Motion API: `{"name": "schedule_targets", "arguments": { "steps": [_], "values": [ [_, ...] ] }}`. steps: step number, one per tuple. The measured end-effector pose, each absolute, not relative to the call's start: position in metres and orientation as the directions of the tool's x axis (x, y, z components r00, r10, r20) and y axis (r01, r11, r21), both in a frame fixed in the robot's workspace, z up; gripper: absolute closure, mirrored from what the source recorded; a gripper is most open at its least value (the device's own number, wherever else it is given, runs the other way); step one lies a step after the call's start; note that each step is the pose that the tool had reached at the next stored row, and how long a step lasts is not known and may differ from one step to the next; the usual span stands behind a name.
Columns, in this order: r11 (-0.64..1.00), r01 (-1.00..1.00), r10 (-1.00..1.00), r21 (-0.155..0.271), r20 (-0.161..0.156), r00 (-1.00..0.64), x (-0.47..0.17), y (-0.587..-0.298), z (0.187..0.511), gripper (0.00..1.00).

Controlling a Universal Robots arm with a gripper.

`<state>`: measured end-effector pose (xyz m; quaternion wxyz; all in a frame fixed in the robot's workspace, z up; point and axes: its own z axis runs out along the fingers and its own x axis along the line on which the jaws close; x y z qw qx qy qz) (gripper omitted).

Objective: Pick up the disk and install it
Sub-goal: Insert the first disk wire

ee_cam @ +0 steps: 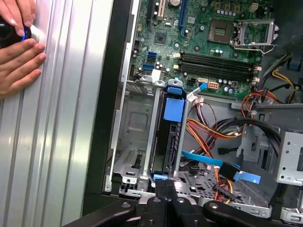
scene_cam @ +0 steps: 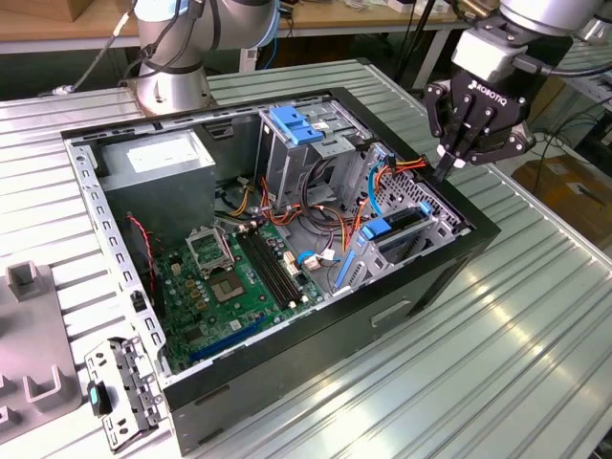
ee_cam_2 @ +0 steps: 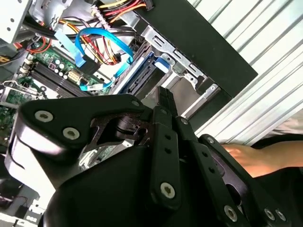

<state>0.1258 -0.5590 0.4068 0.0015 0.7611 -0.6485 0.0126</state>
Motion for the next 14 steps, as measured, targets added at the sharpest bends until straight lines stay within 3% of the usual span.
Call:
{"name": "schedule_targets", "arguments": {
  "steps": [14],
  "values": [
    [-0.196,-0.980,-0.980,-0.012,0.021,0.196,0.151,-0.548,0.406,0.89]
  ]
}}
